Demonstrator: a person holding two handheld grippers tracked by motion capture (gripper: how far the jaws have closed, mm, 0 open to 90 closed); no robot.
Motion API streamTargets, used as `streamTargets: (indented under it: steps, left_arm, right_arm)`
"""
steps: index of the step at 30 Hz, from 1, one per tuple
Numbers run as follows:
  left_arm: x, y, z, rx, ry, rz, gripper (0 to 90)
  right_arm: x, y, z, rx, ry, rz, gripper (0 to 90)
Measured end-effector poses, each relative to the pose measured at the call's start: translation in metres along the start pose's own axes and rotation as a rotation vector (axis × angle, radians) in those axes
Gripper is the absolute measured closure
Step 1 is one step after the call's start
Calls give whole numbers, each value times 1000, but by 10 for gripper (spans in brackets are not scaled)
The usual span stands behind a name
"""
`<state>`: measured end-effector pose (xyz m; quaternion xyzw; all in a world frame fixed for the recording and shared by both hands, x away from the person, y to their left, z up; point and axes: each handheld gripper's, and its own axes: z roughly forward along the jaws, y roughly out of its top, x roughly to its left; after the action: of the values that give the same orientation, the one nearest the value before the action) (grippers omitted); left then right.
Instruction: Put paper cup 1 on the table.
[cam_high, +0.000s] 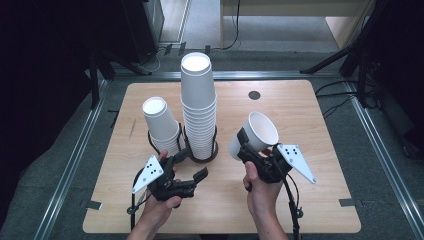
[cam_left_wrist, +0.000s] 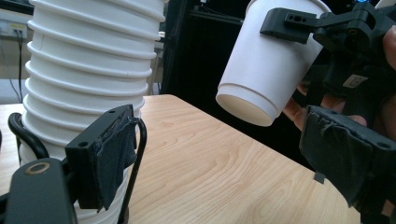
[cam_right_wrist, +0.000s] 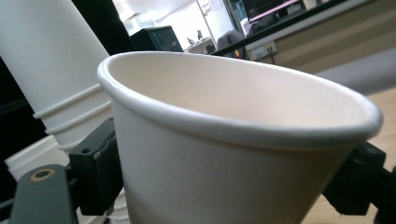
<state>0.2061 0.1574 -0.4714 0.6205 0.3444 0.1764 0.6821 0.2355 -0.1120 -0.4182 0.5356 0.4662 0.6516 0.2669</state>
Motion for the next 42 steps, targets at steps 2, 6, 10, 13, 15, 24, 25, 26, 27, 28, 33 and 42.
streamTargets:
  steps: [2, 6, 10, 13, 15, 24, 25, 26, 27, 28, 33, 42]
  left_arm:
    - [1, 0, 0, 2, 1, 0, 111]
    - [1, 0, -1, -1, 3, -1, 113]
    - [2, 1, -2, -4, 6, 1, 113]
    - [3, 2, -3, -6, 9, -1, 114]
    - [4, 2, -3, -5, 11, 0, 114]
    - [7, 1, -4, -4, 18, -4, 114]
    - [7, 1, -4, -4, 19, -4, 114]
    - [7, 1, -4, -5, 20, -2, 114]
    - [7, 1, -4, -5, 21, -1, 114]
    - [7, 2, -4, -5, 21, -1, 114]
    - [8, 2, -4, -6, 24, -4, 114]
    - [11, 2, -5, -4, 29, -11, 114]
  right_arm:
    - [1, 0, 2, -7, -17, -69, 148]
    - [1, 1, 4, -10, -25, -146, 147]
    - [-3, 1, 7, -25, -30, -215, 147]
    - [-8, 1, 10, -36, -28, -234, 146]
    - [-12, 1, 13, -46, -33, -248, 146]
    - [-26, -3, 26, -62, -58, -331, 146]
    - [-26, -3, 27, -63, -56, -336, 146]
    - [-28, -3, 29, -62, -58, -345, 146]
    - [-29, -3, 30, -63, -60, -351, 146]
    - [-30, -3, 31, -63, -61, -358, 146]
    - [-36, -3, 39, -64, -80, -375, 145]
    - [-50, -6, 55, -45, -97, -415, 142]
